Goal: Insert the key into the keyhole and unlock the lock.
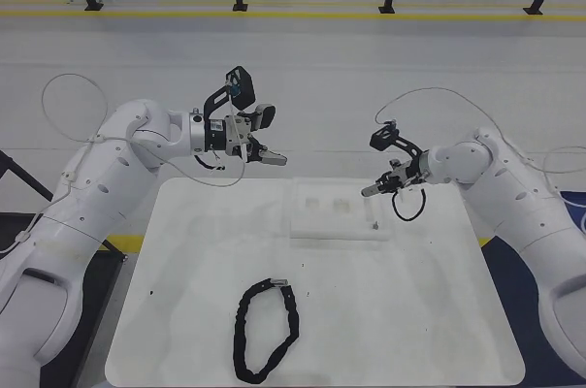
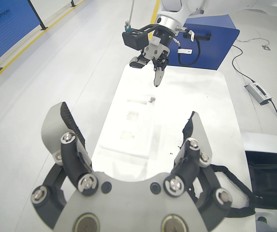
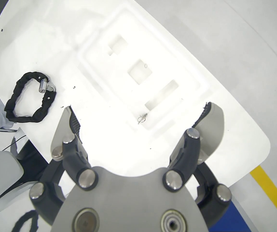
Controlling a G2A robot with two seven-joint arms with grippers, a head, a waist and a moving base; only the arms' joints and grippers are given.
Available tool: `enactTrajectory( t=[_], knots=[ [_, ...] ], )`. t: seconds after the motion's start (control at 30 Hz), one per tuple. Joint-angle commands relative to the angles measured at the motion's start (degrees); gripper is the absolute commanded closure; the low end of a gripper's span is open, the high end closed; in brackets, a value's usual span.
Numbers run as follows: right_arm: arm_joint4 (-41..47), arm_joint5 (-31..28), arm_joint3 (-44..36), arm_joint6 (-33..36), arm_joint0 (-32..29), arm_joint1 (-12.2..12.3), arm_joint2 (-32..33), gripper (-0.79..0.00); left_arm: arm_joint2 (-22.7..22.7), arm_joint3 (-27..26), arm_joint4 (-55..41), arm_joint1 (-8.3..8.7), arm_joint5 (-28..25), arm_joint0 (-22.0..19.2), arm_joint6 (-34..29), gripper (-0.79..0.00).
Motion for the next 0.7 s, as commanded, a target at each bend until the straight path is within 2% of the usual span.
enactTrajectory(
  t=[0.0,0.27,0.4,0.67],
  knots=[
    [1.2,1.3,1.5,1.3,-0.1,-0.8,-0.3,-0.785,0.0,0.0,0.0,0.0,0.0,0.0,0.0,-0.785],
    [8.5,5.6,9.0,6.0,-0.6,-4.3,-0.5,-0.785,0.0,0.0,0.0,0.0,0.0,0.0,0.0,-0.785],
    [9.1,7.7,11.5,7.1,-0.6,-6.1,-1.1,-0.785,0.0,0.0,0.0,0.0,0.0,0.0,0.0,-0.785],
    [10.0,15.7,15.9,7.4,-1.8,-9.9,-2.4,-0.785,0.0,0.0,0.0,0.0,0.0,0.0,0.0,-0.785]
  ],
)
